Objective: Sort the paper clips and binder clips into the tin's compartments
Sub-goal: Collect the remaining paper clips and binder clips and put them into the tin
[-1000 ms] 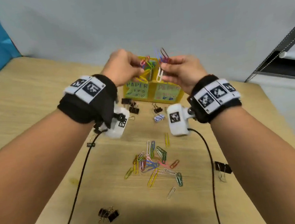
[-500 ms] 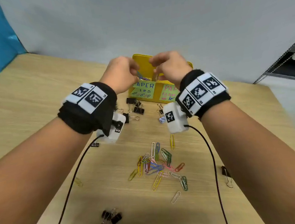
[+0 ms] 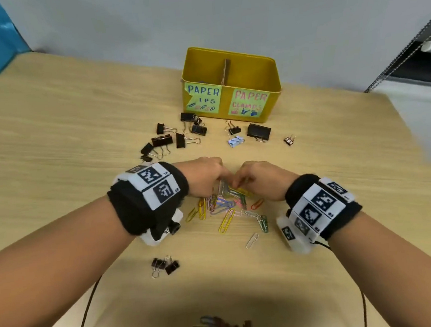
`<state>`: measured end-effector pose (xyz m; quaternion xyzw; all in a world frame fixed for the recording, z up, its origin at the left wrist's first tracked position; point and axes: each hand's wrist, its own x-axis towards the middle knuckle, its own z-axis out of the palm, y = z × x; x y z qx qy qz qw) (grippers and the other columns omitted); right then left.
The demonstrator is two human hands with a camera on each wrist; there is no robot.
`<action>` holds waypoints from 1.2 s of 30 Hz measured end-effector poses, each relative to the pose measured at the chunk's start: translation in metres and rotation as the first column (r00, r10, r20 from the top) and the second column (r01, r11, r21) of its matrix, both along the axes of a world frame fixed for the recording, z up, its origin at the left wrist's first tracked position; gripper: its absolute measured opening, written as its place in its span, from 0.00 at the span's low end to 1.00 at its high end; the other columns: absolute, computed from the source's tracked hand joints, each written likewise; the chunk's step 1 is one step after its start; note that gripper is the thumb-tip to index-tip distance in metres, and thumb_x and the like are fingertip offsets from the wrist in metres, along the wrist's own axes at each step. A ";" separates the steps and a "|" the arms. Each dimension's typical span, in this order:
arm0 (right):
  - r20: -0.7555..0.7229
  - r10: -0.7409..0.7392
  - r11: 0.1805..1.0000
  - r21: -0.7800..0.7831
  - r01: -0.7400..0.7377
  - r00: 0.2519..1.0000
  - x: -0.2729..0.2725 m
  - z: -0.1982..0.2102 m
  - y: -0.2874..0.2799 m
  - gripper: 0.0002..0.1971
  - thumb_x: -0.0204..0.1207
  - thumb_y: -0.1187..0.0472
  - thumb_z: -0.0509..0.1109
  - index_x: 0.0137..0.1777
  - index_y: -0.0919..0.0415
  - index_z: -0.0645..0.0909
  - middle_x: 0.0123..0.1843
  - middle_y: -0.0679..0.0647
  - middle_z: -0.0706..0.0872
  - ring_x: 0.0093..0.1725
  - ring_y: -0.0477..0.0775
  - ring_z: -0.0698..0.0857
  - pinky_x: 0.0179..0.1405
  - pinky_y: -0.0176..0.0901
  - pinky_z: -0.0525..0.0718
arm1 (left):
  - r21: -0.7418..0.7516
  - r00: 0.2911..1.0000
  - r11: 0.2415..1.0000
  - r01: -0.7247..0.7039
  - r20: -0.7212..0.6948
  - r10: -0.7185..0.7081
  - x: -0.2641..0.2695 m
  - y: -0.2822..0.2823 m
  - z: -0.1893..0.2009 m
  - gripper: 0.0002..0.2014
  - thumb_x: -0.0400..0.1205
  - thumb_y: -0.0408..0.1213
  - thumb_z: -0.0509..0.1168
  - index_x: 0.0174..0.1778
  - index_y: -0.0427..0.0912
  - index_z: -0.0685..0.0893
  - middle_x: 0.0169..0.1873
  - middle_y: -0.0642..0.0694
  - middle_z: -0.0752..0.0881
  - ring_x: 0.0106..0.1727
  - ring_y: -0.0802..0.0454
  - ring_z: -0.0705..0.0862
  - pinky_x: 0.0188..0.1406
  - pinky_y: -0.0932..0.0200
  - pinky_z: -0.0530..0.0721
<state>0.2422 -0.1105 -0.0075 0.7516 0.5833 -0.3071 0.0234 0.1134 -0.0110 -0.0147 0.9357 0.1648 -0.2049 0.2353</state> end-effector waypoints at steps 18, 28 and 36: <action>-0.025 -0.232 0.958 0.169 0.232 0.972 -0.026 -0.018 -0.030 0.23 0.70 0.60 0.74 0.66 0.61 0.77 0.63 0.61 0.79 0.63 0.58 0.79 0.61 0.41 0.75 | 0.086 0.989 0.987 -0.138 0.066 0.132 -0.016 -0.017 -0.011 0.28 0.68 0.38 0.75 0.64 0.46 0.76 0.59 0.45 0.73 0.61 0.49 0.73 0.61 0.53 0.78; 0.054 -0.094 0.982 0.171 0.083 0.994 -0.045 -0.024 -0.013 0.24 0.70 0.56 0.75 0.65 0.63 0.76 0.61 0.62 0.79 0.62 0.62 0.78 0.58 0.46 0.75 | 0.032 0.974 0.977 -0.209 0.093 0.205 -0.018 -0.017 -0.016 0.15 0.73 0.35 0.72 0.53 0.38 0.79 0.52 0.40 0.83 0.45 0.50 0.76 0.42 0.59 0.72; -0.218 -0.186 0.965 0.143 0.220 0.958 -0.025 -0.019 -0.012 0.12 0.73 0.70 0.71 0.57 0.67 0.83 0.46 0.58 0.84 0.33 0.50 0.86 0.32 0.30 0.83 | 0.034 0.970 0.972 -0.231 0.081 0.228 -0.021 -0.012 -0.015 0.14 0.76 0.38 0.69 0.57 0.39 0.82 0.45 0.47 0.78 0.49 0.50 0.77 0.46 0.60 0.72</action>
